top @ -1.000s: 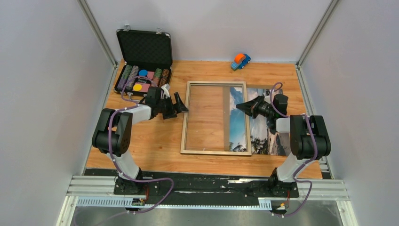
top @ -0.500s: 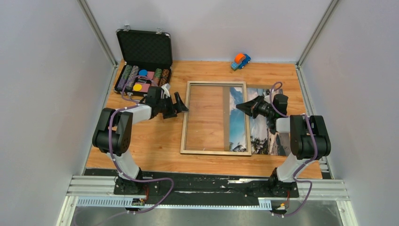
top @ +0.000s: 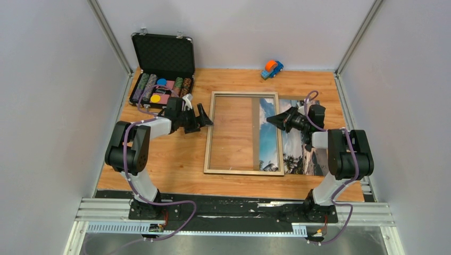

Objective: Put the photo into the frame
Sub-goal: Place the photo frame item in the photo frame.

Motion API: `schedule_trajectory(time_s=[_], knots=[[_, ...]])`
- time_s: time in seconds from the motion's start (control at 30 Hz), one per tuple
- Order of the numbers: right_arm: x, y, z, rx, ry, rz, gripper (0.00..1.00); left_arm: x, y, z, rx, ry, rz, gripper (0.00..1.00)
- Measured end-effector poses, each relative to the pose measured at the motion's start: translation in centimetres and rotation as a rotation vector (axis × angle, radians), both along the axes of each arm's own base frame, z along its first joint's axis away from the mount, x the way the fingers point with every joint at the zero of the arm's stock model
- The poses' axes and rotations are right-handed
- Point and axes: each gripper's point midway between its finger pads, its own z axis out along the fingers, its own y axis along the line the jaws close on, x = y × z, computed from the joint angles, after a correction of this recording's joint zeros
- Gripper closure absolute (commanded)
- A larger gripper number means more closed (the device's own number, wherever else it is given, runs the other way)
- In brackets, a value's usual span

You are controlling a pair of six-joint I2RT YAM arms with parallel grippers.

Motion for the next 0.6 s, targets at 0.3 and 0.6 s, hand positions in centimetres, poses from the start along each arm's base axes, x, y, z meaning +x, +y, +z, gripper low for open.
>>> schedule_trajectory(time_s=[0.3,0.6], knots=[[0.17,-0.06,-0.64,-0.020,0.003,0.006,1.00,0.00,-0.03,0.03,-0.002,-0.001,-0.002,0.00],[0.66,-0.14,-1.00,-0.054,-0.008,0.019,1.00,0.00,-0.11,0.02,-0.008,-0.001,-0.006,0.00]])
